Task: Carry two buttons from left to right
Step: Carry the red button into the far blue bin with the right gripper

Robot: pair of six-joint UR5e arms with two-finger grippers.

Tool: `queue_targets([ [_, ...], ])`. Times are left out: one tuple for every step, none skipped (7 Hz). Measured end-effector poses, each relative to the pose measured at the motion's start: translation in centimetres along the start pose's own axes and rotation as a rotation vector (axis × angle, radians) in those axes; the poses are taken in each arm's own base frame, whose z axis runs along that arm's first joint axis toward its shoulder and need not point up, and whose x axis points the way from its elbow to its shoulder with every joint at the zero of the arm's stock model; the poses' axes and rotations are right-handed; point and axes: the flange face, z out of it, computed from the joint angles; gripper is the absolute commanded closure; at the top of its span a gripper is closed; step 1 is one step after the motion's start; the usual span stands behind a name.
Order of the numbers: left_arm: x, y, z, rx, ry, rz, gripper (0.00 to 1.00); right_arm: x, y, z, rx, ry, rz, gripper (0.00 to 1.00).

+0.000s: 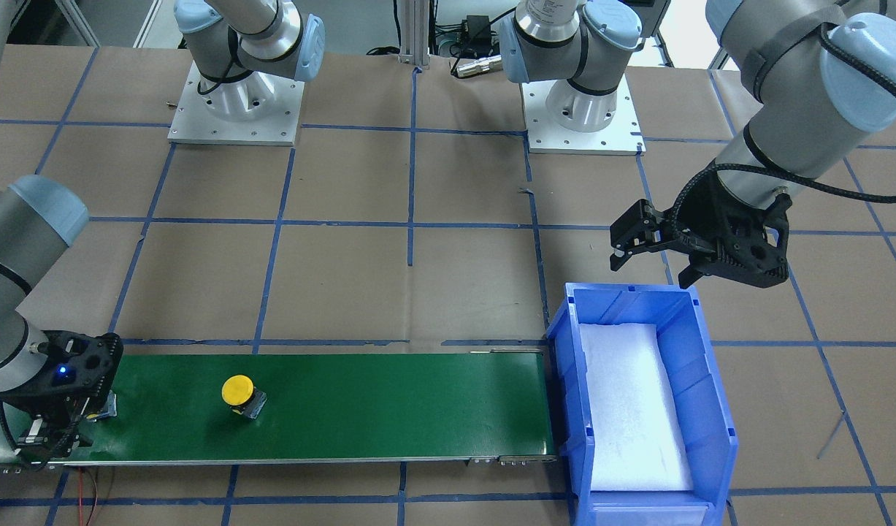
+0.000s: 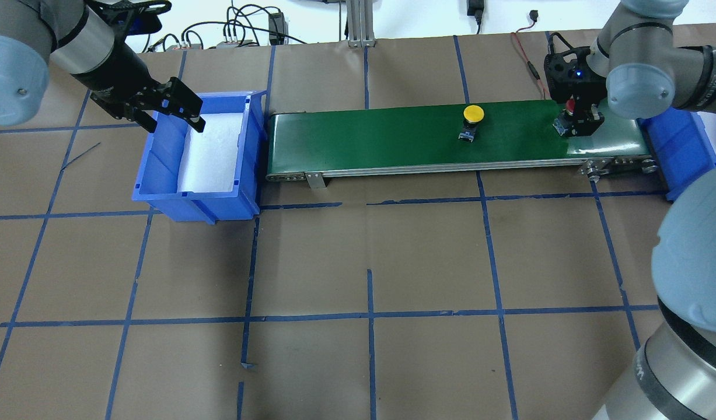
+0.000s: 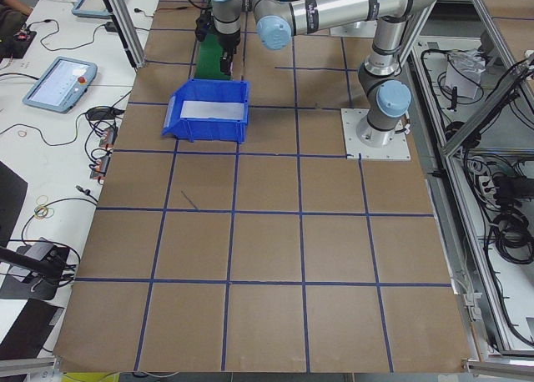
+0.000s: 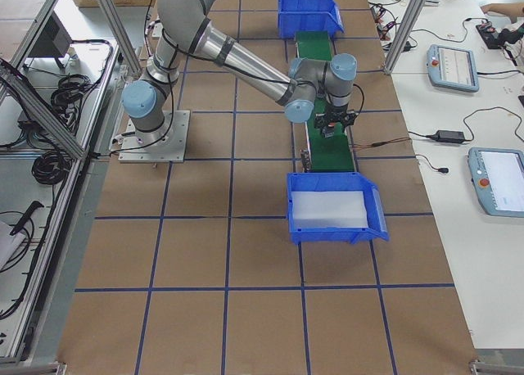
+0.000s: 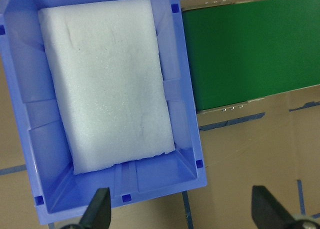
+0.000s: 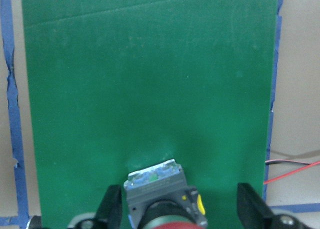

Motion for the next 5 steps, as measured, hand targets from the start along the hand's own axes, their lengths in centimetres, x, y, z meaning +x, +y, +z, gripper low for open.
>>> queue_targets([
  [-0.1,0.2,1.4,-0.027,0.011,-0.006,0.00,0.0,0.0,0.0,-0.003,-0.001,-0.004,0.87],
  [-0.3,0.7,3.4,-0.065,0.027,-0.016,0.00,0.0,0.1,0.0,-0.013,-0.004,-0.010,0.90],
  [-0.3,1.2,4.9,-0.092,0.039,-0.022,0.00,-0.1,0.3,-0.1,-0.033,-0.008,-0.013,0.90],
  [-0.3,1.5,5.6,-0.106,0.045,-0.025,0.00,0.0,0.5,-0.4,-0.048,-0.006,-0.014,0.90],
  [-0.3,1.6,5.8,-0.110,0.047,-0.027,0.00,0.2,0.7,-1.4,-0.061,0.010,-0.012,0.90],
])
